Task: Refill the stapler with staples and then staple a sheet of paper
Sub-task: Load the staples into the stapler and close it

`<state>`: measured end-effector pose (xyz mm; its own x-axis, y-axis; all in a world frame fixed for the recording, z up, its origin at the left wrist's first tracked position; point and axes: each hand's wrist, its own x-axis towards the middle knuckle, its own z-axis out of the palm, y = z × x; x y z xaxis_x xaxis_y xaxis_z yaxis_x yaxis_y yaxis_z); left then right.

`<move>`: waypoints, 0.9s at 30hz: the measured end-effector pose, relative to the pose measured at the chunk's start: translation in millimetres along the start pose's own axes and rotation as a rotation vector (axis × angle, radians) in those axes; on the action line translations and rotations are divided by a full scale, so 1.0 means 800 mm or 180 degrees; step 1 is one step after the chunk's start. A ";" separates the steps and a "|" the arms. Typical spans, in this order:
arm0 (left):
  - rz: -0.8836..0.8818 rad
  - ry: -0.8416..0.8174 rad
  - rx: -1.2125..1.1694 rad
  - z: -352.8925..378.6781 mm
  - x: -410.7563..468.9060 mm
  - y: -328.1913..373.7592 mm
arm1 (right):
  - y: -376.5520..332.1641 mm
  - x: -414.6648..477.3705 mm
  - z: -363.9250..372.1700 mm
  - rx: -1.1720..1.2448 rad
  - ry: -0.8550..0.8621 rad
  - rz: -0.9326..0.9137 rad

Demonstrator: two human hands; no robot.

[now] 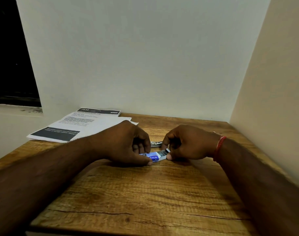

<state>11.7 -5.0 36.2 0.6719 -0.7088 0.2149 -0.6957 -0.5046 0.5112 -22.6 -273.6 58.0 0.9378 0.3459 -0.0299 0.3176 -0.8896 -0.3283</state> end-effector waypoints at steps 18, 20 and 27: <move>-0.0174 0.0183 0.0147 0.006 0.000 0.006 | -0.007 -0.003 0.002 -0.0078 -0.0028 -0.0036; -0.0180 0.0184 0.0130 0.005 0.001 0.006 | -0.007 -0.002 0.002 -0.0056 -0.0038 -0.0094; -0.0108 0.0214 0.0175 0.006 0.002 0.002 | -0.006 -0.001 0.008 0.0054 0.0012 -0.0260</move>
<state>10.0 -9.2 33.6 0.7096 -0.6570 0.2546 -0.6840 -0.5554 0.4729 -25.6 -267.3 53.5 0.9093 0.4161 0.0011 0.3909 -0.8532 -0.3454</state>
